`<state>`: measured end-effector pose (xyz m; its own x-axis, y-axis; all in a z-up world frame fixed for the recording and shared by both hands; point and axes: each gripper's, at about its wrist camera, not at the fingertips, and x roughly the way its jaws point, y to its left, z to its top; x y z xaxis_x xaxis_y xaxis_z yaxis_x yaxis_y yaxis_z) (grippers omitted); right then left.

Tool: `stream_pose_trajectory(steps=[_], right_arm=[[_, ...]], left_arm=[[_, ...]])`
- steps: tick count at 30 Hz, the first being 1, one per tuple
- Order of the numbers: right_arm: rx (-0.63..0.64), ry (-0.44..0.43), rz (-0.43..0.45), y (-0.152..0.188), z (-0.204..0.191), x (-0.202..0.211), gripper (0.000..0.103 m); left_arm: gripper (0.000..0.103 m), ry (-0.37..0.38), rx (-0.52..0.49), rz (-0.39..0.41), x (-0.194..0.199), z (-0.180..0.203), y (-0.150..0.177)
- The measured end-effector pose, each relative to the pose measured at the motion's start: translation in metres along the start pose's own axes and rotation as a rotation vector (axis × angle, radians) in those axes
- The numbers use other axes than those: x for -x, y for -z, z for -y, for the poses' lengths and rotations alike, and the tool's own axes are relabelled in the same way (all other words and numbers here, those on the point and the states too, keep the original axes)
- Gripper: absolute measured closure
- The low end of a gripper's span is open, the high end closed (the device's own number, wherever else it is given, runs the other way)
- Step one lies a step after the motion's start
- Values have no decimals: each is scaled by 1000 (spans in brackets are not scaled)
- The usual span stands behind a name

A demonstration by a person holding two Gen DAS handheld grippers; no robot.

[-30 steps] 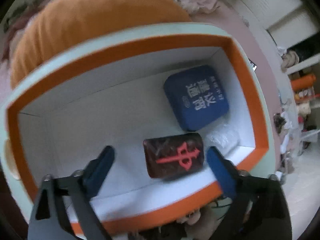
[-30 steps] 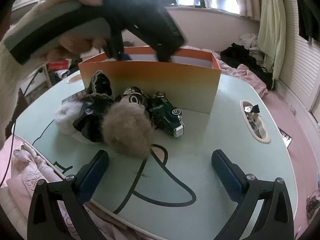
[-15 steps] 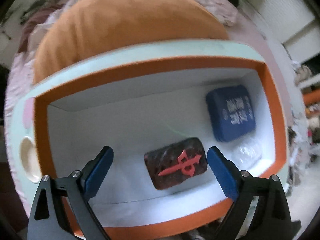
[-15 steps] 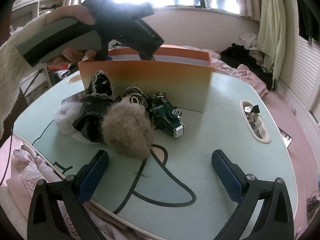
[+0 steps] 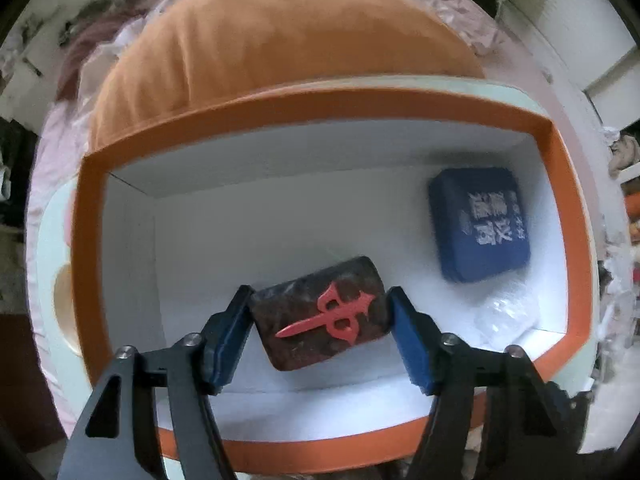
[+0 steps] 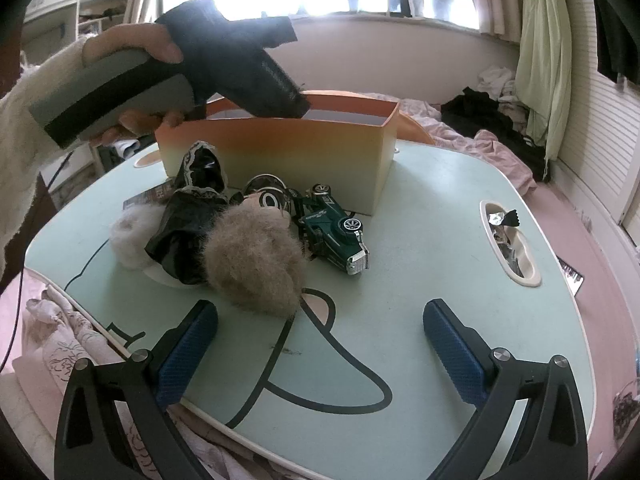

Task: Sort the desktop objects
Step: 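Reach into the orange box and grasp the red-cross tile with the left gripper, then lift the red-cross tile out and set it on the table, left gripper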

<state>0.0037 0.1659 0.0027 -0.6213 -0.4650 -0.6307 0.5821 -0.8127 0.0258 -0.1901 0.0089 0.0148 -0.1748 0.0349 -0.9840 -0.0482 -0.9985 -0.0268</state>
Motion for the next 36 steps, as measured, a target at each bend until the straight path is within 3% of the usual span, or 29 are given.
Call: stream_pose_trajectory(steps=[7,9,12,16,21,26,30,31,35,36], right_arm=[[2,1,1,0,0,0,0],[1,1,1,1,0,0,0],[2,1,2,1,1,0,0],[2,1,2,1,1,0,0],[2,0,2,2,1,1,0],[2,-1,3,2,1,1,0],[1,0,3,1,1,1,0],[1,0,3,1,2,1,0],[1,0,4,2,1,1,0],[1,0,4,2,1,1,0]], left_arm=[[36,158,64,175,28,-32,22],[36,204,94,308,60,-40,37],[36,208,25,466,102,-37,78],[36,278,21,469,112,-38,122],[36,306,33,428,63,-30,131],[32,457,125,492,52,-43,143],[30,394,101,608,77,-40,159],[24,367,90,637,82,-41,165],[21,303,68,657,76,-40,197],[21,253,65,659,69,-38,210]])
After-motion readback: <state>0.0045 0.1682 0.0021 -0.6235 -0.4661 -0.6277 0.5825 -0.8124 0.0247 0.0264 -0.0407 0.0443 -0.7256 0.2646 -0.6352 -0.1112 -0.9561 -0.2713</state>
